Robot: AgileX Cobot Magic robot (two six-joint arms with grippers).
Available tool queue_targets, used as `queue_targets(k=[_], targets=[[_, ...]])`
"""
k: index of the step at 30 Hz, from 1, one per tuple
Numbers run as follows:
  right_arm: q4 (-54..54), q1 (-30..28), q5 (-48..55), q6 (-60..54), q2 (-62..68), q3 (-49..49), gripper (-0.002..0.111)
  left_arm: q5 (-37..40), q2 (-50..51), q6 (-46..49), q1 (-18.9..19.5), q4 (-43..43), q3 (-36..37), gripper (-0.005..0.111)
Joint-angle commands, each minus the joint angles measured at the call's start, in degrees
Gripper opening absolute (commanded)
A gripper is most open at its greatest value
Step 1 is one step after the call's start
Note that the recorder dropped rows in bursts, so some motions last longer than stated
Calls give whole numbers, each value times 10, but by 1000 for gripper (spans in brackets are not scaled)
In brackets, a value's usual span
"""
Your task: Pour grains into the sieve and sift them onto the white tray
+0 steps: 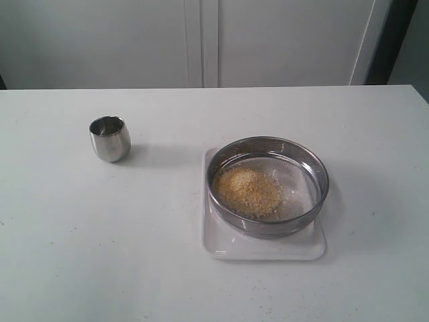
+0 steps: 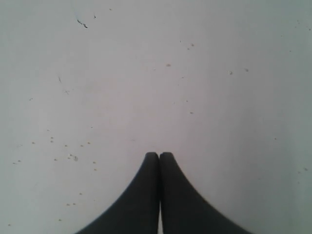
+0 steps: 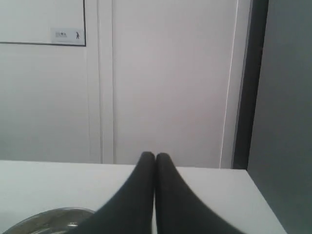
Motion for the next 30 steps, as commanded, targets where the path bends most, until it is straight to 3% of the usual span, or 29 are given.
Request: queue_targets(k=[1,12,30], targets=[[10,-3,65,11,93,-69,0,4,-5,0,1,-6,4,0],[64,-2,189,-1,328,-210,0,4,-5,0,1,-6,4,0],[213,6,370,-131,659,-411,0,4,-5,0,1,-6,4,0]])
